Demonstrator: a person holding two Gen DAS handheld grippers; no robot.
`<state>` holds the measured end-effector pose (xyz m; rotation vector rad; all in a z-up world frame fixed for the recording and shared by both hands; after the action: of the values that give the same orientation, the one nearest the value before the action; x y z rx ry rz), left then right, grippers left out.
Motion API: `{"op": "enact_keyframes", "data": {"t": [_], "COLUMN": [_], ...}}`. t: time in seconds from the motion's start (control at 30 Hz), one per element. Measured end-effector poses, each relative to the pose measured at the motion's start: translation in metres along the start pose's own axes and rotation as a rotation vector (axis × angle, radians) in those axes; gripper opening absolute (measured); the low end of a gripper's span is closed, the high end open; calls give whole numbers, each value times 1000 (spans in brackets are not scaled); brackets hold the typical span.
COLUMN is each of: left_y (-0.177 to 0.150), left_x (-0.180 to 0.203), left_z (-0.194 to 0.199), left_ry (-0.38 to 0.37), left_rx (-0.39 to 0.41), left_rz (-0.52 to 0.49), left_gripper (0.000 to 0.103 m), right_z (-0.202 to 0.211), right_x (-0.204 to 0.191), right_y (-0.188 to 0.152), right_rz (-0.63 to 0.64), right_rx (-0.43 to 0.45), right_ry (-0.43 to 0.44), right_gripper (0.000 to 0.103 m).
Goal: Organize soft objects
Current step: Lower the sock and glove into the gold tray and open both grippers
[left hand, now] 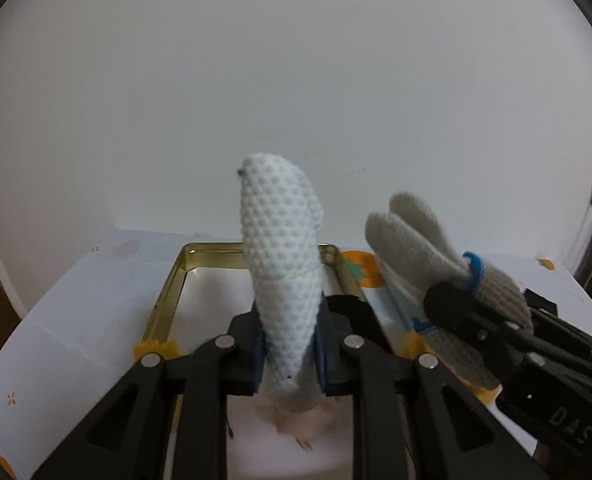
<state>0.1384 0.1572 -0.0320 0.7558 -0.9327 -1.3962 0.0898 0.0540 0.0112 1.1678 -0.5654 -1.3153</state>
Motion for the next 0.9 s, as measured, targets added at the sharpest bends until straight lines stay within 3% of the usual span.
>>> {"op": "enact_keyframes", "data": {"t": [0.3, 0.43, 0.57, 0.6, 0.67, 0.7, 0.73, 0.8, 0.9], "left_y": [3, -1, -2, -3, -6, -7, -5, -2, 0], "left_x": [-19, -31, -39, -41, -43, -44, -45, -45, -43], "left_z": [-54, -60, -66, -68, -68, -67, -65, -59, -56], "left_ry": [71, 121, 133, 136, 139, 142, 148, 161, 194], "left_rx": [-161, -186, -204, -217, -240, -241, -227, -189, -160], "left_rz": [58, 66, 89, 93, 101, 115, 129, 138, 106], "left_gripper": [18, 18, 22, 26, 56, 81, 94, 101, 102], "right_z": [-70, -104, -131, -135, -146, -147, -147, -141, -119], "right_x": [6, 10, 9, 10, 12, 12, 12, 9, 12], "right_y": [27, 27, 20, 18, 15, 15, 15, 18, 23], "right_rz": [-92, -102, -140, -161, -214, -228, -236, -233, -217], "right_rx": [-147, -201, -257, -268, -291, -293, -285, -256, -191], "right_ry": [-1, 14, 53, 65, 113, 131, 143, 174, 172], "right_gripper": [40, 40, 47, 51, 59, 61, 62, 62, 62]}}
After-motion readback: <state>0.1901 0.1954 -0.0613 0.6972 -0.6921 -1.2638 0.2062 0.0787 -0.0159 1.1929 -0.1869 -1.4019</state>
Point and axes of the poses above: each gripper's, at about its wrist camera, not at the fingertips, and z roughly against the way its jaws point, x to its right, y to its top, the point moved 8 cm from there along -z, roughly the way its jaws point, and after that the axes turned 1 degree about x, right-handed, at the moved point
